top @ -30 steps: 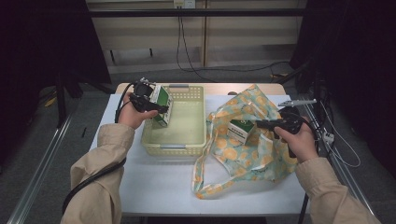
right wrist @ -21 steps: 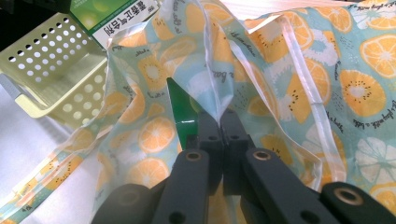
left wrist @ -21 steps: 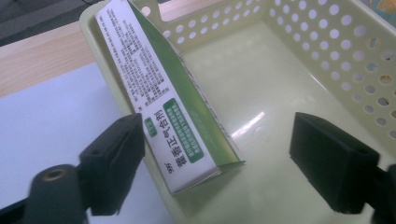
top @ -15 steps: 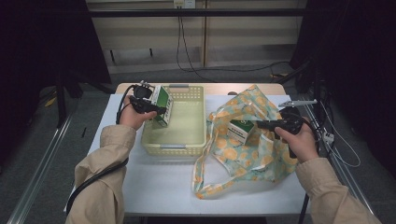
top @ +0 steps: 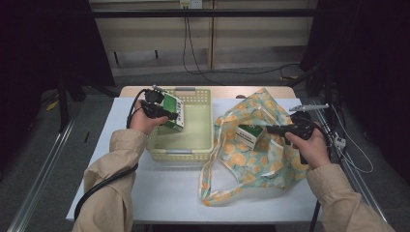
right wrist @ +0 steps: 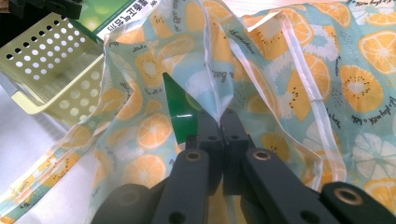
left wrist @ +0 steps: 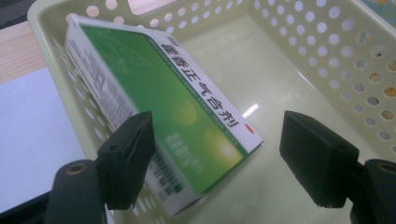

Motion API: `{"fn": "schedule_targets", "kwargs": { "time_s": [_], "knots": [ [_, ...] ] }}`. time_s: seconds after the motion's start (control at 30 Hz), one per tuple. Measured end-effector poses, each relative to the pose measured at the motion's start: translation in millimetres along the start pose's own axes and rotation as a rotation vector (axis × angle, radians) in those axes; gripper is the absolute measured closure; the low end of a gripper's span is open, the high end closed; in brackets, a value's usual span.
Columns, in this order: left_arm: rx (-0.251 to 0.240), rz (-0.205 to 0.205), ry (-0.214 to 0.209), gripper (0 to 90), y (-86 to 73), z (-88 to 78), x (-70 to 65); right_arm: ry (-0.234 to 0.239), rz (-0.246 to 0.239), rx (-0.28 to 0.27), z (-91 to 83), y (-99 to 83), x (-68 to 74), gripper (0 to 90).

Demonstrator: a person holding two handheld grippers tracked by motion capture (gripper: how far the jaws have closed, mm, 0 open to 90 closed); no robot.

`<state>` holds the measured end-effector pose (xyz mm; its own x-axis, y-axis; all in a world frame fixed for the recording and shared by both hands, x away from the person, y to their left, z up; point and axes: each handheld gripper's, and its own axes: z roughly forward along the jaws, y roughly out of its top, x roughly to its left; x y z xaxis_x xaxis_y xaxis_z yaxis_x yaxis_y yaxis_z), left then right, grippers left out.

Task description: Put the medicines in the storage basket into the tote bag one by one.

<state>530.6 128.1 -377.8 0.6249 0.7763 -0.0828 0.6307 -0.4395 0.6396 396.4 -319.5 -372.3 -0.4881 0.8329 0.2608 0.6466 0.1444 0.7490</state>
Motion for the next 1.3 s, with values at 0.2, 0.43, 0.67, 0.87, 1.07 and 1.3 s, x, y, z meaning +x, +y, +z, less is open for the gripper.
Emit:
{"fn": "schedule_targets", "kwargs": {
  "time_s": [0.2,0.43,0.67,0.87,1.07,1.3],
  "knots": [
    [0.013,-0.014,-0.003,22.5,-2.3,6.2,-1.6,0.002,0.000,0.000,0.8,-0.5,0.1,89.5],
    [0.026,-0.018,0.022,15.3,6.3,25.5,-12.1,0.003,-0.003,0.001,2.1,-0.1,0.5,89.5],
    [0.091,-0.024,0.104,11.0,14.0,53.5,-22.4,0.012,-0.002,0.005,5.8,-1.5,-1.2,89.5],
    [0.060,-0.084,0.149,12.4,10.7,61.6,-15.9,0.018,0.001,0.001,6.4,-2.7,-2.7,89.5],
    [0.025,-0.084,0.153,55.7,14.1,49.7,-13.2,0.017,0.008,0.000,4.3,-3.7,-5.2,89.5],
    [0.042,-0.132,0.188,90.0,9.2,49.1,-7.3,0.017,0.007,-0.003,3.8,-4.9,-5.8,89.4]
  ]
}}
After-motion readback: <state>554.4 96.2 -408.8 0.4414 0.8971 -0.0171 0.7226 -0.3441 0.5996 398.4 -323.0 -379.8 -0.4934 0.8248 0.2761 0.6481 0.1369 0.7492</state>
